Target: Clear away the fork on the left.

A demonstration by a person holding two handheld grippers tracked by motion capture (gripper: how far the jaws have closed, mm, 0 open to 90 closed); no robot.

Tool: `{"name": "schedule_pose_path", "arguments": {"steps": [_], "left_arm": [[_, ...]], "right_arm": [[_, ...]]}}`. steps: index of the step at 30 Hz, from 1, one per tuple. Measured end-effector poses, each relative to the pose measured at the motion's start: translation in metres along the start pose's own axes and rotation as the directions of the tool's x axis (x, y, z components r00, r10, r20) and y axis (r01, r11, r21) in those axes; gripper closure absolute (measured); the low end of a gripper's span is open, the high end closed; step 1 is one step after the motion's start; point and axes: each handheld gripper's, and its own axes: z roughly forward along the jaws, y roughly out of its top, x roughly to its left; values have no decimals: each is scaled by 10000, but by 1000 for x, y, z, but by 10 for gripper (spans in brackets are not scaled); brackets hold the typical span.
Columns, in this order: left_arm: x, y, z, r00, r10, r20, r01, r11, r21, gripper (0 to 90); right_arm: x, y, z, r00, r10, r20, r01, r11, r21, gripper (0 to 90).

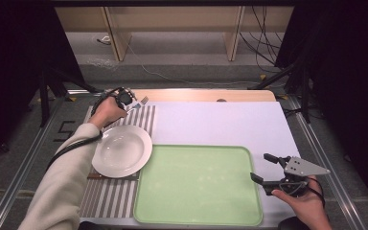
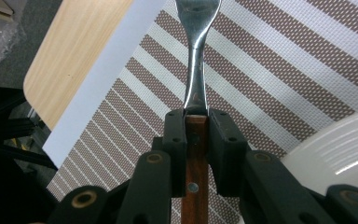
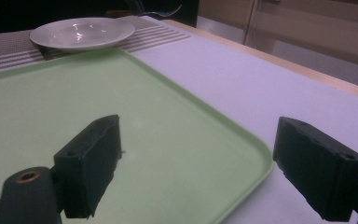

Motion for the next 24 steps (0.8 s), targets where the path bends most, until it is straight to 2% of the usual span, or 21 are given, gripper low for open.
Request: {"name": "schedule_pose_path", "arguments": {"steps": [7, 9, 15, 18, 23, 24], "left_arm": [[-9, -1, -17, 9992, -406, 46, 407, 9989, -244, 774], [-17, -2, -24, 9985, -500, 214, 507, 9981, -339, 774], [-29, -2, -33, 9986, -485, 232, 492, 9983, -323, 774], [-41, -3, -39, 9974, -465, 544, 487, 9980, -401, 774], [-54, -5, -45, 9959, -408, 811, 451, 9976, -521, 773], [-60, -7, -49, 9956, -226, 910, 284, 9976, -625, 773]], "right_arm": [[0, 0, 0, 10000, 13, 30, -13, 10000, 4, 163], [0, 0, -1, 10000, 17, 48, -17, 10000, 6, 163], [0, 0, -1, 10000, 36, 68, -35, 10000, -23, 163], [0, 0, -2, 10000, 45, 70, -45, 10000, -36, 163], [0, 0, -2, 10000, 45, 66, -44, 10000, -27, 163], [0, 0, -2, 10000, 40, 59, -40, 10000, -32, 163]]}}
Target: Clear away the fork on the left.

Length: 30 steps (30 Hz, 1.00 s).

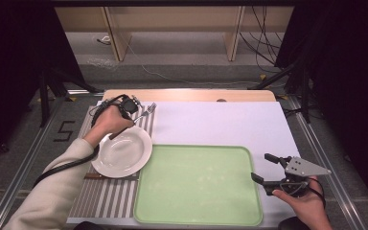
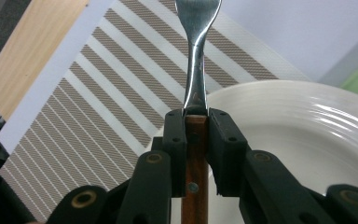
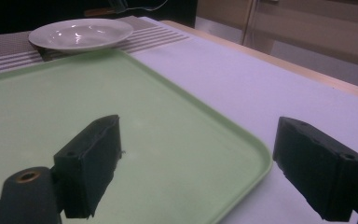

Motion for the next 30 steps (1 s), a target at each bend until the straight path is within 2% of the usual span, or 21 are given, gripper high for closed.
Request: {"name": "schedule_pose_path", "arguments": {"steps": [2, 5, 9, 14, 15, 19, 30], "left_arm": [[-3, -1, -1, 9999, 69, 92, -69, 10000, -26, 774], [-16, -4, -6, 9994, 136, 332, -133, 9999, -99, 774], [-25, -7, -10, 9987, 91, 502, -86, 9999, -104, 773], [-43, -9, -19, 9979, 233, 598, -220, 9995, -221, 773], [-43, -9, -19, 9979, 233, 598, -220, 9995, -221, 773], [-59, -12, -24, 9959, 555, 710, -534, 9981, -305, 773], [-71, -16, -27, 9939, 725, 829, -688, 9965, -466, 773]], "right_arm": [[0, 0, 0, 10000, 4, 2, -4, 10000, 1, 163], [0, 0, 0, 10000, 5, 15, -5, 10000, 7, 163], [0, 0, 0, 10000, 17, 21, -17, 10000, 14, 163], [0, 0, 0, 10000, 18, 21, -18, 10000, 9, 163], [0, 0, 0, 10000, 18, 21, -18, 10000, 9, 163], [0, 0, 0, 10000, 21, 29, -21, 10000, 15, 163], [0, 0, 0, 10000, 28, 27, -28, 10000, 16, 163]]}}
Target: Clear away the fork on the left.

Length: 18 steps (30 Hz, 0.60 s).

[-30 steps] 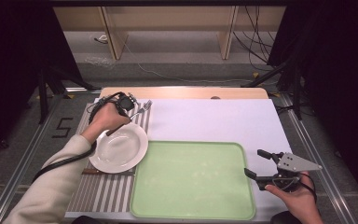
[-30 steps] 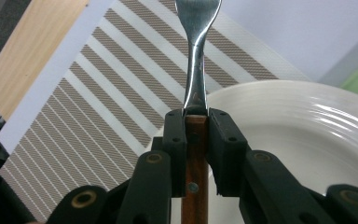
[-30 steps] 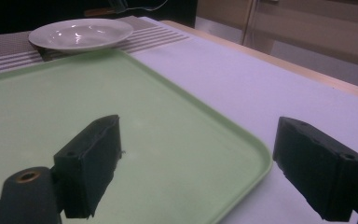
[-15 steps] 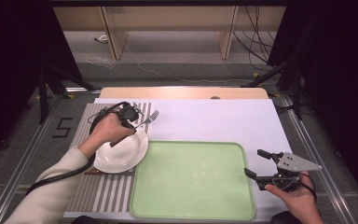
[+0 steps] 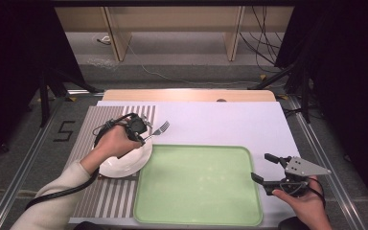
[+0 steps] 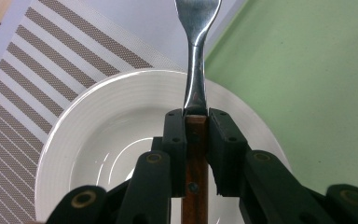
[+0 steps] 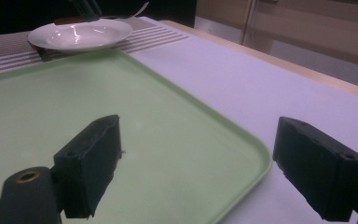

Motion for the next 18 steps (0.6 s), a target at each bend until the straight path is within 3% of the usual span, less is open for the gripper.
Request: {"name": "schedule_pose_path", "arguments": {"steps": [11, 18], "left_arm": [[-6, -2, -1, 9996, 269, 22, -269, 9995, -162, 773], [-19, -5, -1, 9990, 348, 263, -342, 9991, -234, 772]], "right_arm": [[0, 0, 1, 10000, -12, -16, 12, 10000, 38, 163], [0, 0, 1, 10000, -15, -12, 15, 10000, 44, 163]]}}
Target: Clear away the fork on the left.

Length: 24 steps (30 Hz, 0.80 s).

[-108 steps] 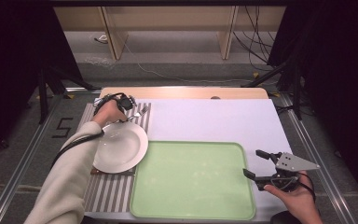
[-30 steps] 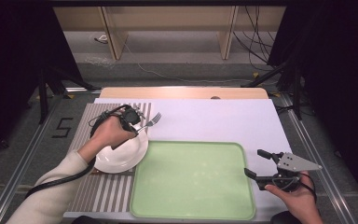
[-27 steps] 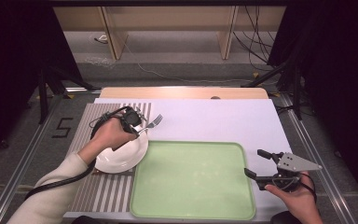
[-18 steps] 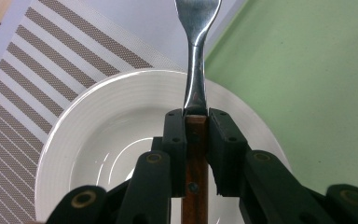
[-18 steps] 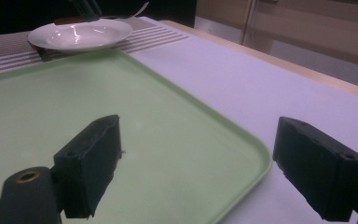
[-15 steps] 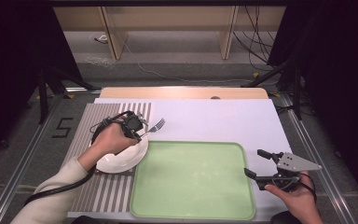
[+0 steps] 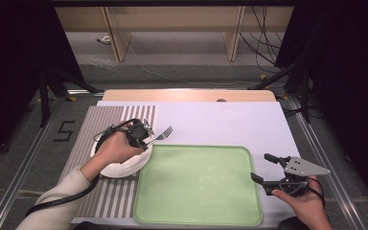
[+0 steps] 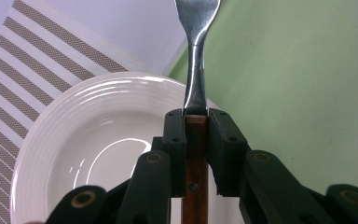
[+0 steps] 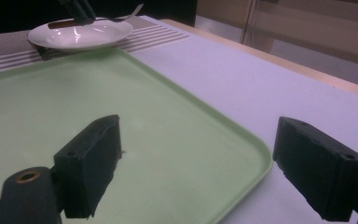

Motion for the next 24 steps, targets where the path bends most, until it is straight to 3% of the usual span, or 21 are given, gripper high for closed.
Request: {"name": "schedule_pose_path", "arguments": {"steps": [13, 24], "left_arm": [[-23, -3, 0, 9996, 123, 253, -124, 9999, 72, 772], [-35, -6, 4, 9986, 183, 502, -190, 9997, 133, 772]], "right_arm": [[0, 0, 0, 10000, -23, -24, 23, 10000, 19, 163], [0, 0, 0, 10000, -8, -17, 8, 10000, 23, 163]]}}
